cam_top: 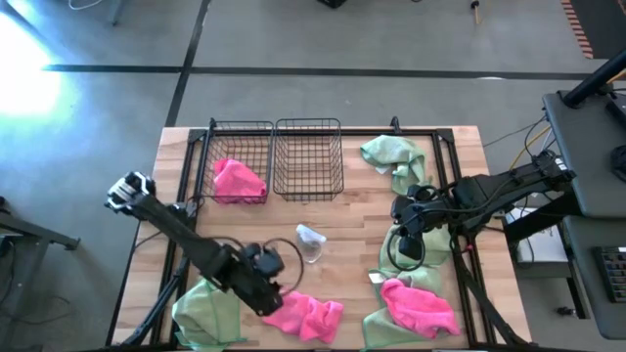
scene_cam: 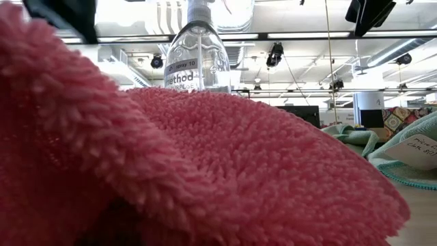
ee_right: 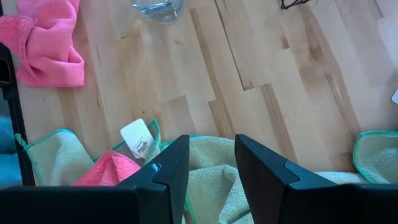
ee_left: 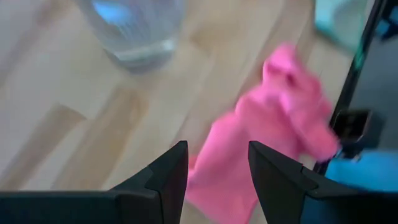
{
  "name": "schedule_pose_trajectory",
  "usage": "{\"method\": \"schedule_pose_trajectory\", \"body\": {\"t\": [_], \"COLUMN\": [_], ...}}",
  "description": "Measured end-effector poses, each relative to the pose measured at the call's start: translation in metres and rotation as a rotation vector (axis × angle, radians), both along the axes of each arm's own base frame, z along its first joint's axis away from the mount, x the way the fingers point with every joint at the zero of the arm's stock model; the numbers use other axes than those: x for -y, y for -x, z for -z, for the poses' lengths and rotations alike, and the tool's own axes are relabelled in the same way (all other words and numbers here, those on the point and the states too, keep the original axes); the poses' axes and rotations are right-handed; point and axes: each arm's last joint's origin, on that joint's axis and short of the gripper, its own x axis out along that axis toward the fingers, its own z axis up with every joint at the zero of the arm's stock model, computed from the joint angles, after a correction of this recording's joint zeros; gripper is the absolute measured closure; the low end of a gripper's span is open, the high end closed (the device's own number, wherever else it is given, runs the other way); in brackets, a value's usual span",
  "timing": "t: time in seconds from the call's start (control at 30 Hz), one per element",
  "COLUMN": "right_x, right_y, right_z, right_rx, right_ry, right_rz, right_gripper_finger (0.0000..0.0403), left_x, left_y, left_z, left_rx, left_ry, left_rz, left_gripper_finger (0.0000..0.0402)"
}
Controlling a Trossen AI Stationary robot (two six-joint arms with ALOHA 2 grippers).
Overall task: Sort microfiber towel by color & place in baskets
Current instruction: Put the left pink microfiber towel into the left black wire basket
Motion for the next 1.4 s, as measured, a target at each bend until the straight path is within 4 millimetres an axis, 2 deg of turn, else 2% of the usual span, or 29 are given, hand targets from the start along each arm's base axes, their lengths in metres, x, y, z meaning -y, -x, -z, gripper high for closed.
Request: {"method": "schedule_pose_trajectory", "body": {"t": [0.17,0.6,0.97,1.4], "right_x": [0.0,-0.001,0.002,0.002], "right_y": [0.0,0.003,0.011,0.012], "right_z": [0.0,0.002,0.005,0.005], "right_rx": [-0.001,-0.047,-0.129,-0.142], "right_ry": [-0.002,-0.03,0.018,0.022], "right_rz": [-0.001,-0.031,-0.078,-0.078], "right_gripper_finger": [0.028,0.028,0.028,0.028], "left_x": [0.015,0.043,0.051,0.057], "left_y": [-0.01,-0.023,-0.029,-0.038], "left_z": [0.027,0.053,0.068,0.109], "left_rx": [-0.068,-0.015,-0.012,-0.109], "left_ry": [0.011,0.139,0.182,0.19], "left_rz": [0.063,0.032,-0.019,-0.056], "left_gripper_finger": [0.0249,0.0249,0.0249,0.0249]}}
